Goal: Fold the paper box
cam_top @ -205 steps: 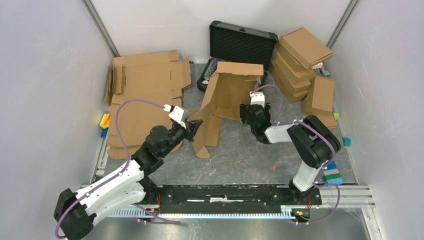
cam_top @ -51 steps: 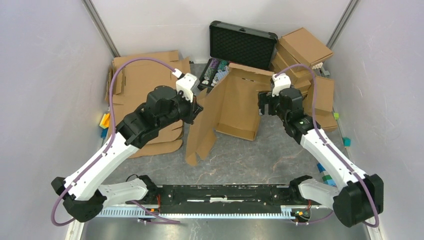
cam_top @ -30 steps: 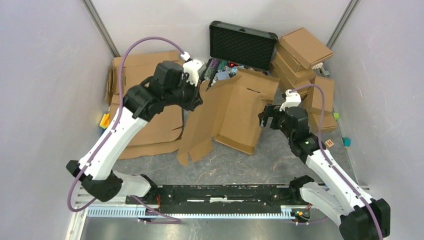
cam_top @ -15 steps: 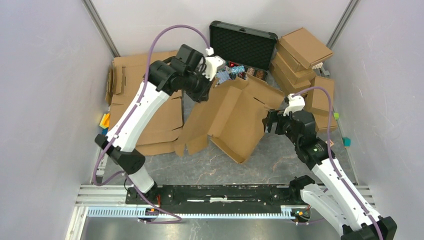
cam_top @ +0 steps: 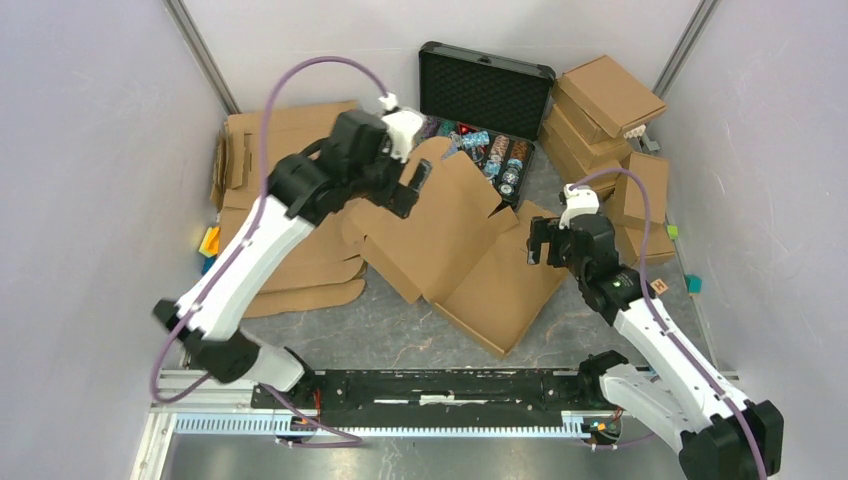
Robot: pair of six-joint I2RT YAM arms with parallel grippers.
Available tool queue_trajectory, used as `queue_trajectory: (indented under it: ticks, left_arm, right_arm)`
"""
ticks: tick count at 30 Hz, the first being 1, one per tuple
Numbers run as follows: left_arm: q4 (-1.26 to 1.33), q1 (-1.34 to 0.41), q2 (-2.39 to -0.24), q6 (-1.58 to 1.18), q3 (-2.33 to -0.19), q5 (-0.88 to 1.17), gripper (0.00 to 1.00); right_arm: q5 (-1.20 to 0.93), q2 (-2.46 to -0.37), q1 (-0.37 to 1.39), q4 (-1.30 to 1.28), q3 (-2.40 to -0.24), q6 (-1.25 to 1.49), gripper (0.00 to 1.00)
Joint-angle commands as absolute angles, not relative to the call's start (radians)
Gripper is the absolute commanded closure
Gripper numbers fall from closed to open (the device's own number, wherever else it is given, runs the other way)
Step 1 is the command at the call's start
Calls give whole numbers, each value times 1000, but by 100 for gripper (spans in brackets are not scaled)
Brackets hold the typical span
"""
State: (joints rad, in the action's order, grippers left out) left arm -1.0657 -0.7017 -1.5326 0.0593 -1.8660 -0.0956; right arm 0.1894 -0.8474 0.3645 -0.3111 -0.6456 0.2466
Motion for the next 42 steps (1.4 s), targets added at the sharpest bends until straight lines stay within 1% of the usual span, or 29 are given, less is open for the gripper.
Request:
queue_trajectory:
  ticks: [1, 2, 5, 6, 7, 9, 10, 14, 17, 24, 25, 30, 32, 34, 35, 37, 39, 40, 41, 42]
  left_arm:
    - [-889, -698, -1304, -164, -1724, -273, 0]
    - [-879, -698, -1252, -217, -1675, -288, 0]
    - [-760, -698, -1069, -334, -1435, -263, 0]
    - [-701, -698, -986, -388, -1324, -239, 0]
    - [-640, -698, -898, -397, -1228, -186, 0]
    - [-519, -698, -772, -476, -1019, -84, 0]
    - [-500, -699, -734, -525, -958, -45, 0]
    - [-494, -698, -684, -714, -756, 64, 5]
    - [-443, -702, -656, -843, -629, 123, 5]
    - [-382, -707, -560, -895, -438, 54, 6]
    - [-357, -707, -557, -900, -416, 62, 6]
    - [-196, -708, -607, -937, -331, 92, 7]
    - [-162, -705, -638, -934, -323, 90, 7]
    - [-132, -694, -669, -936, -318, 94, 8]
    - [-120, -686, -688, -935, -319, 102, 8]
    - [-109, -656, -722, -926, -325, 130, 8]
    - [-110, -609, -743, -911, -333, 149, 8]
    - [-106, -591, -748, -899, -333, 154, 7]
    - [-106, -569, -746, -892, -333, 149, 6]
    - [-104, -546, -745, -883, -332, 144, 5]
  right_arm:
    - [188, -893, 365, -271, -661, 197, 2]
    - [120, -900, 365, -260, -655, 167, 2]
    - [-311, -932, 367, -237, -638, 55, 2]
    - [-398, -940, 375, -236, -632, 48, 2]
    - [-439, -940, 387, -235, -624, 48, 2]
    - [-394, -923, 445, -250, -617, 48, 2]
    - [-364, -917, 486, -258, -616, 46, 2]
    - [-306, -928, 619, -306, -609, 68, 3]
    - [-297, -923, 700, -321, -574, 70, 8]
    - [-194, -948, 902, -331, -541, 112, 18]
    - [-169, -959, 937, -328, -546, 124, 20]
    - [-24, -1020, 1070, -312, -573, 188, 23]
    - [51, -1056, 1103, -306, -584, 213, 28]
    - [109, -1091, 1126, -294, -593, 236, 37]
    - [132, -1107, 1134, -287, -599, 252, 40]
    - [153, -1124, 1147, -252, -598, 280, 47]
    - [163, -1131, 1154, -200, -591, 322, 57]
    - [164, -1131, 1158, -174, -584, 350, 61]
    - [160, -1132, 1163, -138, -574, 379, 63]
    - [158, -1133, 1168, -102, -566, 403, 63]
